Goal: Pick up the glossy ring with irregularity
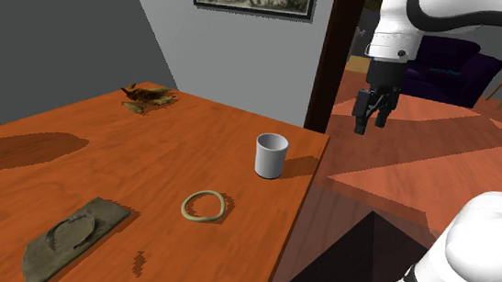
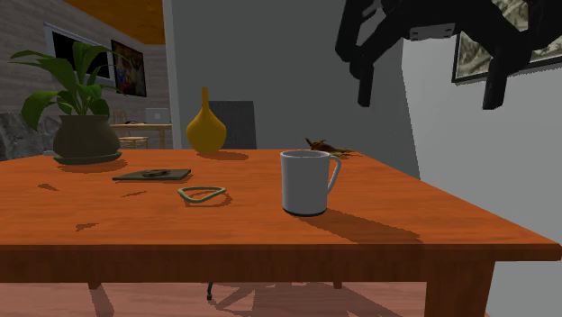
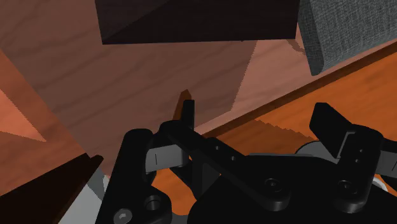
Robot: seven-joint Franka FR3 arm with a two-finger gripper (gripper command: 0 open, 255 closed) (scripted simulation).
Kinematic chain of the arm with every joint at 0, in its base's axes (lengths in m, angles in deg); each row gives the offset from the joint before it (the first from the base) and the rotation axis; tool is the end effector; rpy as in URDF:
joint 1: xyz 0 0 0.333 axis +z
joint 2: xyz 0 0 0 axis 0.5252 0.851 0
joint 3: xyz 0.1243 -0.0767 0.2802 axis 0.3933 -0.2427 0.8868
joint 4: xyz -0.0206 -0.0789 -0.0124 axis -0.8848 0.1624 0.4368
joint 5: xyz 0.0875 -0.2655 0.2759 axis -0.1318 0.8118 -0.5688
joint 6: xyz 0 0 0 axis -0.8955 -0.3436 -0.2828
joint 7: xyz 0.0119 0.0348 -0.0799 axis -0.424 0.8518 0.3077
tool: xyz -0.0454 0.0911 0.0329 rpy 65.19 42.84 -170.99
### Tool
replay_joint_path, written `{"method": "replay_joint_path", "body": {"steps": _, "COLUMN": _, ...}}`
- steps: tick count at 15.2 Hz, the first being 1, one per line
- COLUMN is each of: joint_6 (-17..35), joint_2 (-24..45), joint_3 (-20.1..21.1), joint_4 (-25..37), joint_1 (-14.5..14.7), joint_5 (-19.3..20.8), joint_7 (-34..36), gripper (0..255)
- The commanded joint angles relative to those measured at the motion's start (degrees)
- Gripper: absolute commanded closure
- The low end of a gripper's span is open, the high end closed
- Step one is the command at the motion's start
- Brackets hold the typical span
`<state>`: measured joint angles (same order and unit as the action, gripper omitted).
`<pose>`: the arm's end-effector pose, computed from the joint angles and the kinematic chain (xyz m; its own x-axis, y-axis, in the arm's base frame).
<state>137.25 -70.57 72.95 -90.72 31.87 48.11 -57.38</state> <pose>0.3014 0.0234 0.5943 0.9921 -0.0392 -0.1189 -0.0441 -0.9983 -0.0386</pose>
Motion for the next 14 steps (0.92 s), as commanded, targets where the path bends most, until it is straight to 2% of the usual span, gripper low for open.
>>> {"method": "replay_joint_path", "body": {"steps": 1, "joint_6": 0.0, "joint_2": 0.0, "joint_3": 0.0, "joint_4": 0.0, "joint_1": 0.0, "joint_5": 0.0, "joint_7": 0.0, "gripper": 0}}
{"method": "replay_joint_path", "body": {"steps": 7, "joint_6": 8.1, "joint_2": 2.0, "joint_3": 7.5, "joint_4": -2.8, "joint_1": 2.0, "joint_5": -5.1, "joint_7": 8.2, "gripper": 0}}
{"method": "replay_joint_path", "body": {"steps": 14, "joint_6": 18.2, "joint_2": 8.1, "joint_3": 16.6, "joint_4": -2.6, "joint_1": 3.6, "joint_5": -9.0, "joint_7": 17.7, "gripper": 0}}
